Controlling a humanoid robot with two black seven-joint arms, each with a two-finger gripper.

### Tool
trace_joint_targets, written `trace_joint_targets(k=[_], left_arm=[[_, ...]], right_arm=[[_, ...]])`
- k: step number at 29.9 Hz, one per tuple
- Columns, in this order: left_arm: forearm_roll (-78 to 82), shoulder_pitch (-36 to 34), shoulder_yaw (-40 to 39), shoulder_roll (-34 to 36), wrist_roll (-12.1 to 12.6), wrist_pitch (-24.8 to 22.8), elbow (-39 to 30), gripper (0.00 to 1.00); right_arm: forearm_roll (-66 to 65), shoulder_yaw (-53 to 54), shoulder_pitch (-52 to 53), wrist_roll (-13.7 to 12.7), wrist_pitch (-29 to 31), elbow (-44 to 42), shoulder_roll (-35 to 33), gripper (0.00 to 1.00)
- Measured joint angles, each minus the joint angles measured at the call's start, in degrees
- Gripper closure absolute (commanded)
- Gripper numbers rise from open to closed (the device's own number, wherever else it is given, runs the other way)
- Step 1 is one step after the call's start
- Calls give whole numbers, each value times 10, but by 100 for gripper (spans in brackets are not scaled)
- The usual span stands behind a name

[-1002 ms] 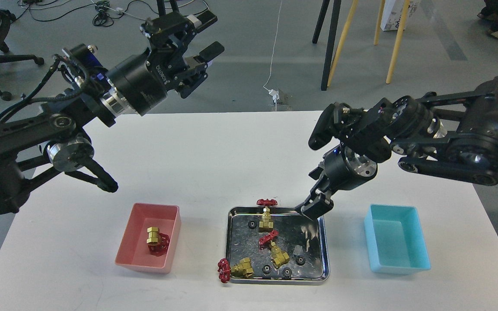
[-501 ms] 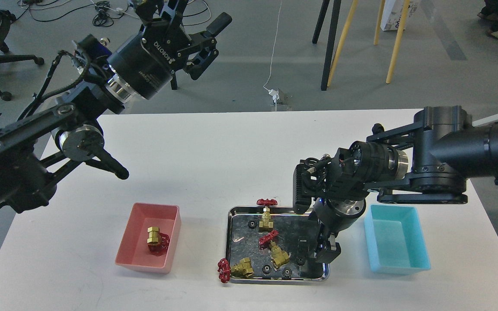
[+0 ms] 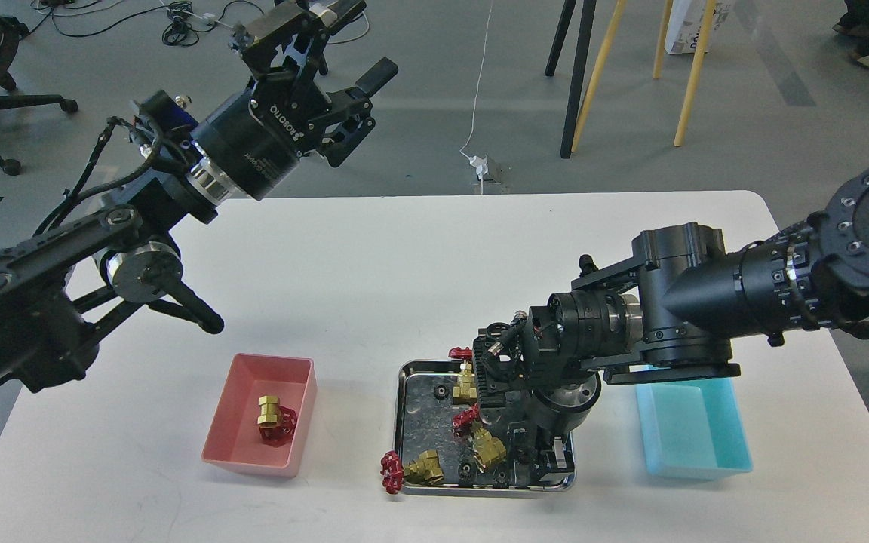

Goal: Place valve in pink box and gear in blue box
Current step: 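Lower the right gripper over a small dark gear on the tray, then close the right gripper on the dark gear among the valves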

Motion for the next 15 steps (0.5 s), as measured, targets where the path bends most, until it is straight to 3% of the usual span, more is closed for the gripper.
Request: trace_joint_targets(k=[15], left_arm=[[0,7,1,-7,0,0,6,29]], right_arm=[[0,-1,-32,-4,0,-30,1,40]])
